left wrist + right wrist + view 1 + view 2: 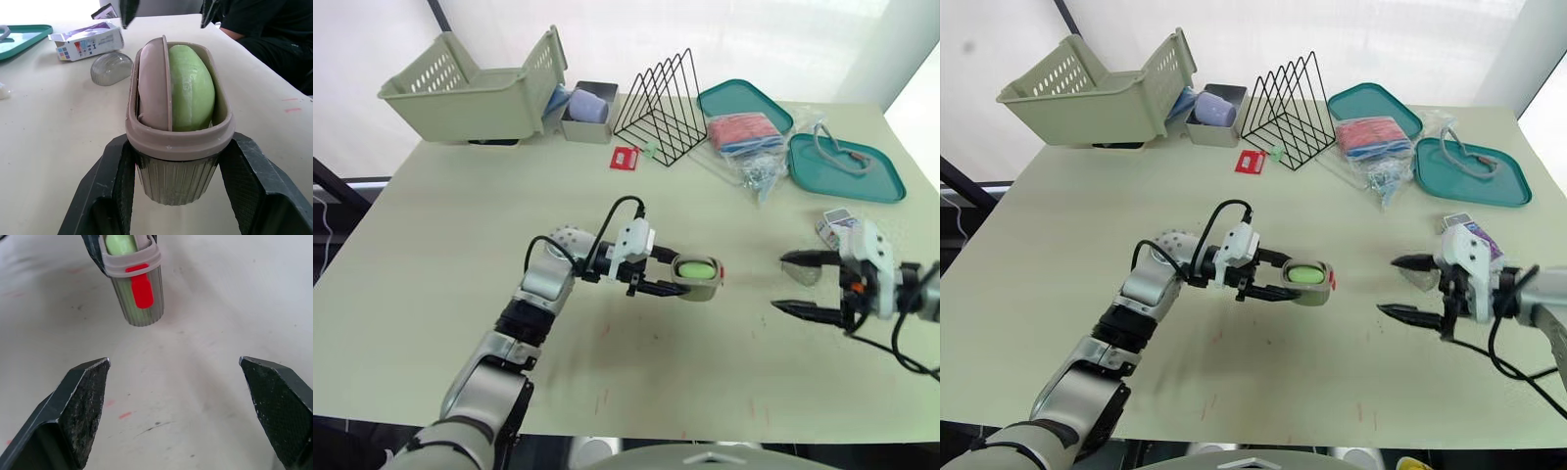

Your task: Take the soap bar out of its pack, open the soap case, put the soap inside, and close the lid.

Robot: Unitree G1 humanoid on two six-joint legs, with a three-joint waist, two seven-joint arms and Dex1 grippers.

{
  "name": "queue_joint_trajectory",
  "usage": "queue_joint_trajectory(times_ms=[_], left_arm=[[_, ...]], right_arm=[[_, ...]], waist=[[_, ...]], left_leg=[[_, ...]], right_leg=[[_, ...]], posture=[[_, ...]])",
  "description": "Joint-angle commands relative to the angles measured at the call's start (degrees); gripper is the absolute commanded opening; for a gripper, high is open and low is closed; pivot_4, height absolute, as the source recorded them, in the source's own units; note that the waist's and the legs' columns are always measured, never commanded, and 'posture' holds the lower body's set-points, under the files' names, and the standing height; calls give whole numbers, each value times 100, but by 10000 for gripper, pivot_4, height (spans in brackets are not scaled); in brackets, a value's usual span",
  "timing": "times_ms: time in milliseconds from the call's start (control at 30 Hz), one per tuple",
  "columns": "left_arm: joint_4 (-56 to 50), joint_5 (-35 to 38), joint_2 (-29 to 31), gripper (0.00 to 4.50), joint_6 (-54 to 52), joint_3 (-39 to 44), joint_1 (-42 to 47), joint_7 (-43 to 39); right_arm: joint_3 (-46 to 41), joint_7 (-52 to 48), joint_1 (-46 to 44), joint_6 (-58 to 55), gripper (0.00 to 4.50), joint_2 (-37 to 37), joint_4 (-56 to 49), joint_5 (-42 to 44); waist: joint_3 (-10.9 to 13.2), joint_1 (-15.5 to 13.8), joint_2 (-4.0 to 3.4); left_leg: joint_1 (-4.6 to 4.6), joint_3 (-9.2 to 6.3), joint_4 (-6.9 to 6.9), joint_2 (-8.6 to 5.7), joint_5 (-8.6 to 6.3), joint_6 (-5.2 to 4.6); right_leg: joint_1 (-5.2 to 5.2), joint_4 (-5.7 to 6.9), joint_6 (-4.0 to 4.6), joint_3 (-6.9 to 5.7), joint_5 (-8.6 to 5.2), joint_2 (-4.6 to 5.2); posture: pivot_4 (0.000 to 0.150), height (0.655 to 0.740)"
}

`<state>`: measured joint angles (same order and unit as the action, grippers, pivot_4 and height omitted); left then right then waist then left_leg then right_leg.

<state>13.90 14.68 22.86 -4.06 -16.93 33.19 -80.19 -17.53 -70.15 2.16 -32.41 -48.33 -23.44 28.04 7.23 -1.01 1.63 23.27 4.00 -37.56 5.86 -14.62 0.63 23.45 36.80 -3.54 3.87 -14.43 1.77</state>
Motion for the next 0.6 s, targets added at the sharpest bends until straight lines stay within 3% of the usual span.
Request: queue_joint_trajectory(times_ms=[33,367,600], left_arm=[[-347,-14,-34,20183,146,8,-27,105],[-538,-31,-34,20183,145,12,-225,364],[-591,-15,-39,20183,100,-24,-259,418]], right_arm=[[-565,5,472,735,44309,233,-23,132],[-2586,271,2234,1377,44309,689,560,241],[-3100,395,2834,1627,44309,691,912,215]], waist=[[0,8,0],[0,-11,0],[-3,42,-5]], left_leg=[[-1,-1,0,0,0,0],[-36,-1,8,-1,0,0],[-46,0,15,-5,-1,0]], right_leg=[[-1,0,0,0,0,-1],[-33,-5,-1,0,-2,0],[-36,-5,-6,5,-7,2]], posture=[[1500,7400],[1500,7400],[1500,7400]])
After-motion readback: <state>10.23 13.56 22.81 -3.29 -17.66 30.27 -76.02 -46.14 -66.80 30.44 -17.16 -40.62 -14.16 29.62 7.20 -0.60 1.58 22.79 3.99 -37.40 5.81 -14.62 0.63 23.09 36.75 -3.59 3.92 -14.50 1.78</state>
